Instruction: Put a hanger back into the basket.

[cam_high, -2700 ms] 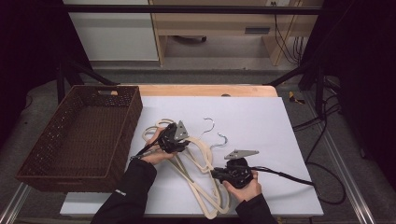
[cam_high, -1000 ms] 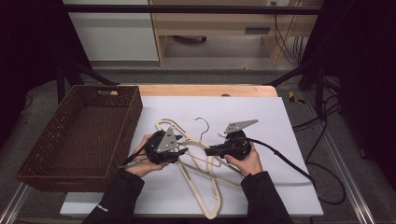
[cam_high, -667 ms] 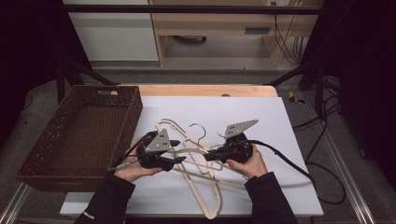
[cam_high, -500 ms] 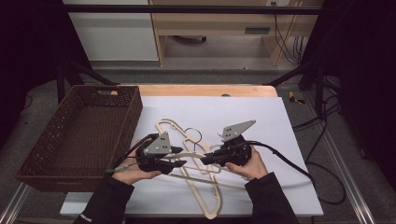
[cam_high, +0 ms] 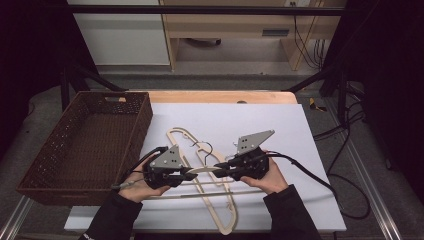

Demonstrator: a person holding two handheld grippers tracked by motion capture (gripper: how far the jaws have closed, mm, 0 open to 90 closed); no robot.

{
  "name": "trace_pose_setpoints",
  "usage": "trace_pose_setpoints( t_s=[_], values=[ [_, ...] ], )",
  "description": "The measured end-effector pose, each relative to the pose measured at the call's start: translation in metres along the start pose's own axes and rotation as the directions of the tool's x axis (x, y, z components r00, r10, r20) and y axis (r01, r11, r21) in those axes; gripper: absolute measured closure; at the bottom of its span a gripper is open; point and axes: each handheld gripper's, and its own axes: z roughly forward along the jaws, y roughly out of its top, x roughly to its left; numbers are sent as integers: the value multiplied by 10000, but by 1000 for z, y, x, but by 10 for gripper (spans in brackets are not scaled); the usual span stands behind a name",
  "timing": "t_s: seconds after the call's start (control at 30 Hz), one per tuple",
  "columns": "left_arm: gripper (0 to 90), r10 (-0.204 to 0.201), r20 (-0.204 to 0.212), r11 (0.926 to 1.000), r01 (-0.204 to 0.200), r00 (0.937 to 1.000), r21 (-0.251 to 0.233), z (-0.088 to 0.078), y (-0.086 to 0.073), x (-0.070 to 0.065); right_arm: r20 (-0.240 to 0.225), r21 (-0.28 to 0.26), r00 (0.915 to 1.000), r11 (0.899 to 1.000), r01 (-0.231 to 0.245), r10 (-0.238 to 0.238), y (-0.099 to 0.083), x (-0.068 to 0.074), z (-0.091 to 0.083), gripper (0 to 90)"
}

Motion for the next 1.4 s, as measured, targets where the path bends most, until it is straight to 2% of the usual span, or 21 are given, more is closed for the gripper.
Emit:
trace_pose_setpoints(
  t_s=[0.13, 0.23, 0.27, 0.4, 0.47, 0.53, 0.67, 0.73, 0.8, 0.97, 1.03, 1.07, 1.2, 1.23, 1.33, 1.37, 1.4],
  values=[
    [856, -268, -119, 9990, 264, 9996, -364, -3, 3, -9, 499, -372, 9985, 9990, 257, -239, 2, 2, -4, 670],
    [862, -465, -389, 9981, 448, 9982, -424, -4, 6, -13, 1140, -581, 9927, 9972, 472, -403, 2, 5, -8, 610],
    [862, -559, -431, 9975, 540, 9975, -453, -4, 6, -14, 1439, -664, 9884, 9961, 587, -486, 2, 7, -10, 571],
    [862, -1017, -580, 9923, 971, 9931, -770, -9, 8, -16, 2668, -1363, 9621, 9860, 964, -572, 2, 13, -29, 441],
    [863, -1213, -793, 9890, 1136, 9894, -946, -16, 11, -16, 3127, -1760, 9491, 9795, 976, -384, 1, 16, -42, 394],
    [862, -1447, -986, 9850, 1339, 9846, -1086, -24, 15, -16, 3678, -2056, 9298, 9743, 915, -97, -2, 18, -53, 351],
    [863, -1681, -1638, 9814, 1493, 9721, -1209, -44, 25, -11, 4270, -2494, 9025, 9667, 570, 569, -13, 20, -67, 254],
    [863, -1879, -1901, 9772, 1638, 9636, -1355, -55, 30, -7, 4617, -2618, 8820, 9645, 335, 947, -19, 21, -69, 177],
    [862, -2012, -2095, 9732, 1711, 9569, -1534, -67, 35, -4, 4874, -2592, 8652, 9657, 146, 1177, -24, 22, -70, 152],
    [862, -2179, -2360, 9633, 1699, 9470, -2077, -105, 45, 9, 5270, -2340, 8379, 9721, -179, 1423, -36, 22, -65, 121],
    [862, -2102, -2556, 9645, 1574, 9436, -2120, -120, 47, 18, 5254, -2276, 8370, 9731, -353, 1532, -41, 23, -64, 120],
    [862, -2132, -2671, 9646, 1590, 9398, -2105, -127, 47, 23, 5275, -2286, 8343, 9726, -423, 1602, -43, 22, -64, 121],
    [861, -2277, -3141, 9640, 1678, 9217, -2065, -153, 40, 47, 5145, -2247, 8375, 9715, -756, 1842, -52, 21, -62, 122],
    [862, -2399, -3198, 9606, 1765, 9166, -2147, -159, 37, 54, 5145, -2227, 8369, 9716, -797, 1866, -55, 21, -61, 123],
    [861, -2415, -3233, 9612, 1798, 9150, -2093, -173, 22, 74, 5306, -2089, 8269, 9742, -854, 1863, -61, 21, -60, 117],
    [861, -2505, -3196, 9588, 1885, 9138, -2126, -177, 17, 81, 5358, -2061, 8230, 9745, -892, 1887, -62, 21, -60, 116],
    [861, -2527, -3206, 9589, 1921, 9129, -2088, -181, 11, 86, 5362, -2068, 8220, 9740, -926, 1920, -63, 20, -60, 114]
  ],
)
